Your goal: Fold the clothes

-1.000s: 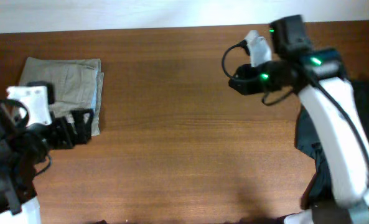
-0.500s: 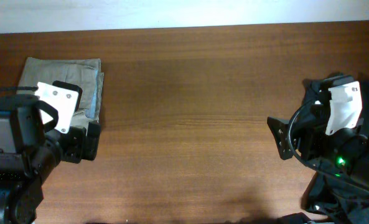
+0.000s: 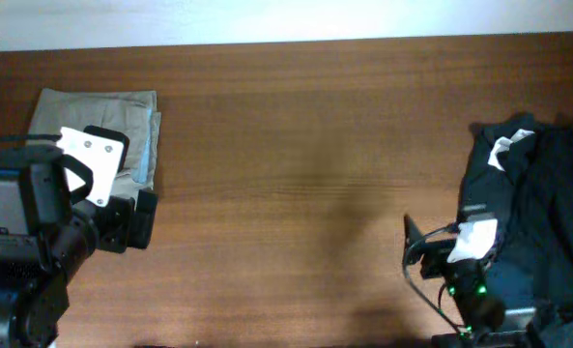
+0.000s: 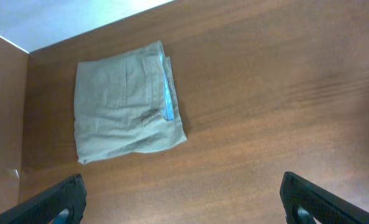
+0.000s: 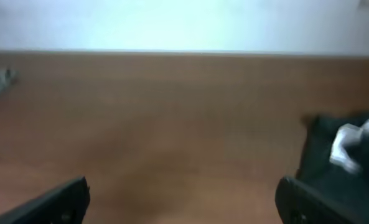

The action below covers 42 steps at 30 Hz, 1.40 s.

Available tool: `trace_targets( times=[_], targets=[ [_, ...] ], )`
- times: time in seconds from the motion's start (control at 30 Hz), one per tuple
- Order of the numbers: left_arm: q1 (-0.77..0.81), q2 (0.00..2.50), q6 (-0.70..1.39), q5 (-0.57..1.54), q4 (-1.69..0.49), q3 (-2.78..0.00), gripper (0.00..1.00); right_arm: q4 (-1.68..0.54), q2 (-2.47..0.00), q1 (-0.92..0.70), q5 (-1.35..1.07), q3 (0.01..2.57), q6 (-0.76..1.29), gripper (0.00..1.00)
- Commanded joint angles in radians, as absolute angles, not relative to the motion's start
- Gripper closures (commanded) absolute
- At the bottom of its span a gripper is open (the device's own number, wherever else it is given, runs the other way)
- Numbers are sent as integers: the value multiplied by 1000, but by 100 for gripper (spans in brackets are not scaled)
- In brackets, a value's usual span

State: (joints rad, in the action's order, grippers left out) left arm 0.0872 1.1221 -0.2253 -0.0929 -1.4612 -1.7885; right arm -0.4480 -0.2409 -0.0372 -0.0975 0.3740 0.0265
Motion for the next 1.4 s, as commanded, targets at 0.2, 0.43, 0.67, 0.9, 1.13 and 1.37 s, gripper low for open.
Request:
trace_targets(
  times=[0.2,0.43,0.67,0.9,1.13,1.37],
  targets=[
    [91,1120,-241,-102,-1460,-1787,1,-227,-4,-31,-97,69,121,1],
    [91,1120,-241,-102,-1460,-1787,1,-227,-4,-31,-97,69,121,1],
    [91,1120,-241,-103,-1512,-1787,1,-227,-4,-31,-97,69,121,1],
    [48,880,-241,-2,-826,-1262,1,-227,-4,-31,-97,69,121,1],
    [23,258,-241,-7,-279,-443,1,-227,-4,-31,-97,69,121,1],
    [23,5,-236,-7,-162,-118,0,-227,-4,-31,-97,69,121,1]
  ],
)
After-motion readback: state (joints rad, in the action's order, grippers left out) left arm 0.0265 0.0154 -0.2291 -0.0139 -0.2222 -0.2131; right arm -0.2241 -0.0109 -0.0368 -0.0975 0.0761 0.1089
